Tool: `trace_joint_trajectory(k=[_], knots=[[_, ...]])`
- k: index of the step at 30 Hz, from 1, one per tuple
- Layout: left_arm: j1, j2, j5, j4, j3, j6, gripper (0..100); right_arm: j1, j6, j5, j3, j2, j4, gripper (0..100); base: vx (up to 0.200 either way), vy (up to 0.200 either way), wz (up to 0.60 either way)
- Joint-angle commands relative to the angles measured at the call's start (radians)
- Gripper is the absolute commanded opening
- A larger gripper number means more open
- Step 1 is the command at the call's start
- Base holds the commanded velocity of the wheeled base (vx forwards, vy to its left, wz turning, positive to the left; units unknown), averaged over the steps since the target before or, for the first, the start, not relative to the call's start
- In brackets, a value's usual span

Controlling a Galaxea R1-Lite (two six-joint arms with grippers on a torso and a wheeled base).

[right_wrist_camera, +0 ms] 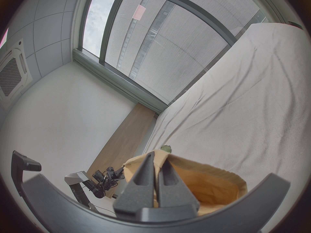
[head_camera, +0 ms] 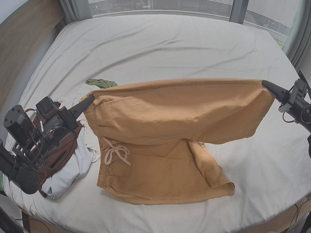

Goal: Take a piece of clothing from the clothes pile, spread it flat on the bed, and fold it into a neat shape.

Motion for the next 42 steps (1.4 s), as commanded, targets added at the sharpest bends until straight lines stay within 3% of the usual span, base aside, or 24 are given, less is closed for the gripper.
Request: trace_joint_trajectory(k=[1,13,31,35,42], knots=[[-0.002,0.08,0.034,-0.002,-0.043,0.001,0,0.004,0.001,0.002,-0.059,0.055,0.003,0,0.0,0.0,0.0],[-0.002,0.246,0.133,-0.002,-0.223,-0.008,0,0.004,0.001,0.002,-0.226,0.281,0.003,0,0.0,0.0,0.0],[0.004,0.473,0.215,-0.002,-0.456,-0.014,0,0.038,0.001,-0.006,-0.433,0.505,0.002,0,0.0,0.0,0.0],[0.004,0.517,0.276,-0.002,-0.547,-0.048,0,0.038,0.001,-0.008,-0.507,0.571,0.002,0,0.0,0.0,0.0],[0.014,0.543,0.29,-0.002,-0.582,-0.066,0,0.047,0.0,-0.008,-0.554,0.598,0.002,0,0.0,0.0,0.0]])
